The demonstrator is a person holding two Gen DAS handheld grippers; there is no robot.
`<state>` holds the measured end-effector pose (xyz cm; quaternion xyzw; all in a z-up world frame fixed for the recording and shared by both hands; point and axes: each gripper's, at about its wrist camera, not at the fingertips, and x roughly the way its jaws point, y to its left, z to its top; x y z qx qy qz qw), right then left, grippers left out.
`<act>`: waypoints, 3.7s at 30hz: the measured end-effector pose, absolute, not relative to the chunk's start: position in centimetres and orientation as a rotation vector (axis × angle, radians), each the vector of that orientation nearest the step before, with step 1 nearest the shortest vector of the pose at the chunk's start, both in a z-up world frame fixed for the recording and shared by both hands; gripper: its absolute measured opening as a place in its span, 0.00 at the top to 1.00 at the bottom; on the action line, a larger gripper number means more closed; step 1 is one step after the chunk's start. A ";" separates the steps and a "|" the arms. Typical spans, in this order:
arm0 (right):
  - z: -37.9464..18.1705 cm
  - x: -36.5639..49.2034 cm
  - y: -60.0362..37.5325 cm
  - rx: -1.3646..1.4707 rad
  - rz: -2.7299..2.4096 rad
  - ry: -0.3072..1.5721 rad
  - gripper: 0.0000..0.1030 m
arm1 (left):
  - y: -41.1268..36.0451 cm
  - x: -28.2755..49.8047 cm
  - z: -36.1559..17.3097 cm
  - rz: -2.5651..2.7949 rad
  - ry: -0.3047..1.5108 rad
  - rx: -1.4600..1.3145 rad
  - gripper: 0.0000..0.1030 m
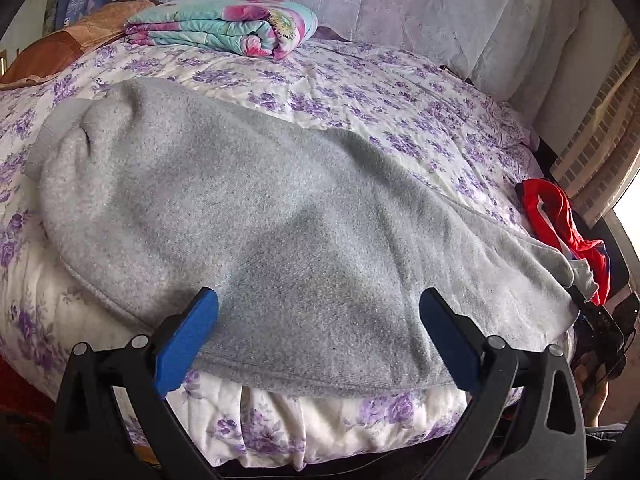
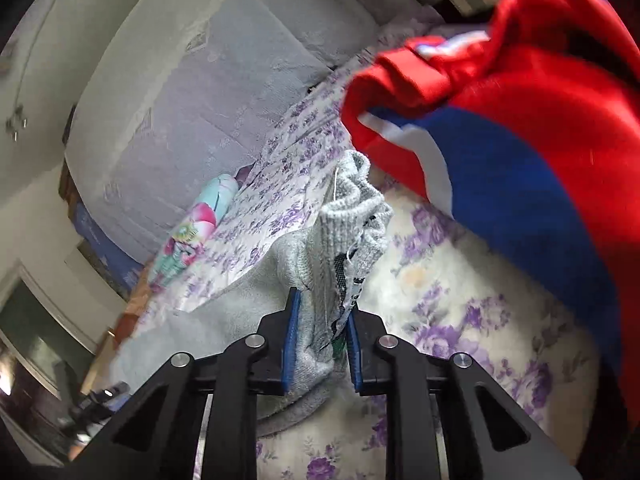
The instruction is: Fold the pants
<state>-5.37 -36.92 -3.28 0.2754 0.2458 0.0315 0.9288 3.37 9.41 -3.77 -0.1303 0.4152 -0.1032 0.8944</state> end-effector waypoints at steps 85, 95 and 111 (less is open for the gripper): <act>0.4 2.8 -7.0 -0.349 0.691 0.827 0.69 | 17.9 1.1 -5.2 -0.156 0.892 -0.519 0.05; 0.5 3.7 -8.2 -0.245 0.703 0.863 0.89 | 18.1 1.0 -5.4 -0.169 0.895 -0.525 0.05; -0.4 3.4 -6.3 -0.363 0.682 0.867 0.66 | 17.9 0.8 -5.5 -0.168 0.899 -0.514 0.05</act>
